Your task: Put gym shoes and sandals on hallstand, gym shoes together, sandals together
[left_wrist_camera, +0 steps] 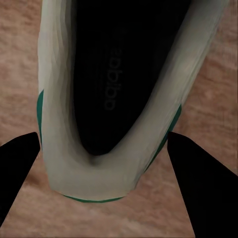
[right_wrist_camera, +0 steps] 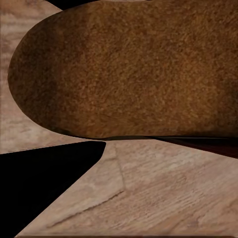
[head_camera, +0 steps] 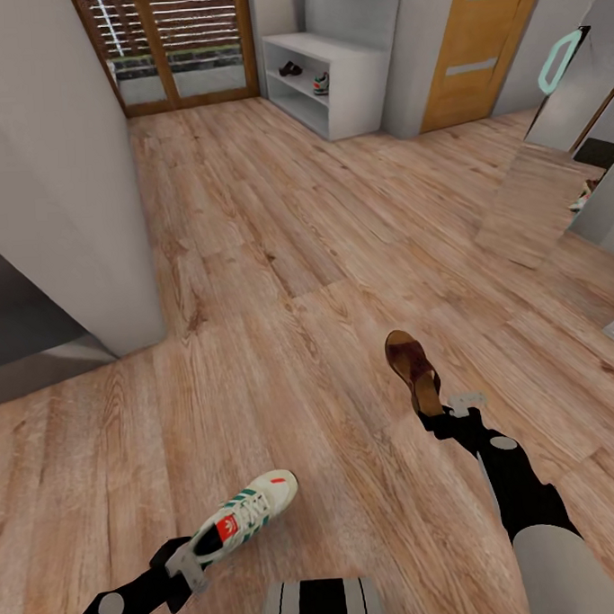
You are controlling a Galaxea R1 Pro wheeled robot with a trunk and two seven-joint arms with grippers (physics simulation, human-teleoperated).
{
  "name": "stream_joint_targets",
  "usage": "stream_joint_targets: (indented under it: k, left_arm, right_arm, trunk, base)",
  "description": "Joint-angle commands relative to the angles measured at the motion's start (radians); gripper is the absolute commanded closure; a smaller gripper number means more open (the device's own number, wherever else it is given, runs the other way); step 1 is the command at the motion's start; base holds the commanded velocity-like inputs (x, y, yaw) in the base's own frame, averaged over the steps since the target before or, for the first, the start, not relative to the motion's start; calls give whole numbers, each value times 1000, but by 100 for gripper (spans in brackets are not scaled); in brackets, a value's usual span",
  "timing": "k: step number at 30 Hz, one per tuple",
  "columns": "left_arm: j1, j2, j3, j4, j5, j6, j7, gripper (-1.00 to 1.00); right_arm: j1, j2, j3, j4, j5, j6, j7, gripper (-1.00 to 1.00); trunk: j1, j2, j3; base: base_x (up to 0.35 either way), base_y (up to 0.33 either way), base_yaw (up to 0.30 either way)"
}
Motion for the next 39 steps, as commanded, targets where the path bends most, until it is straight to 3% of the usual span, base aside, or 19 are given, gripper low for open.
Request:
stream_joint_targets:
  k: [1,9,11,13,14,16,19,20,25,32,39]
  left_arm:
    - [-4,-2,10,0,-8,0,-6,100]
    - [-17,-12,28,1,59,99,-6,100]
    - [-17,-13,31,3,104,110,-3,100]
    - [-10,-14,32,8,181,114,1,100]
    - [-5,-14,30,15,268,115,11,100]
    - [-4,-14,28,18,326,115,27,100]
    - [-3,-13,28,19,360,114,49,100]
    - [-4,-12,49,45,433,113,125,100]
    - [-4,-11,60,86,485,107,152,100]
    - [-3,-12,61,98,517,99,155,100]
    - [27,-7,61,102,609,84,155,100]
  right_arm:
    - [0,0,-3,-1,5,4,8,100]
    - [0,1,-2,0,5,2,9,100]
    - [0,1,-2,2,6,2,9,100]
    - [0,1,-2,1,7,3,9,100]
    - [0,1,-2,1,7,3,9,100]
    - [0,3,-2,1,6,2,9,100]
    - [0,7,-2,2,5,2,8,100]
    - [0,10,0,-46,3,-1,7,100]
    - [0,10,-1,-145,5,-1,8,100]
    - [11,7,-3,-155,8,-3,7,100]
    - [120,10,-5,-154,5,-40,5,100]
  trunk:
    - [-1,0,3]
    - [-4,2,34]
    - [-5,2,42]
    - [-6,3,50]
    - [-6,3,54]
    - [-7,4,61]
    - [-9,4,73]
    - [-9,4,78]
    - [-11,6,104]
    - [-14,7,142]
    - [-18,9,180]
  base:
    - [0,0,0]
    - [0,0,0]
    - [0,0,0]
    - [0,0,0]
    - [0,0,0]
    - [0,0,0]
    - [0,0,0]
    - [0,0,-59]
    - [0,0,-79]
    - [0,0,-87]
    - [0,0,-62]
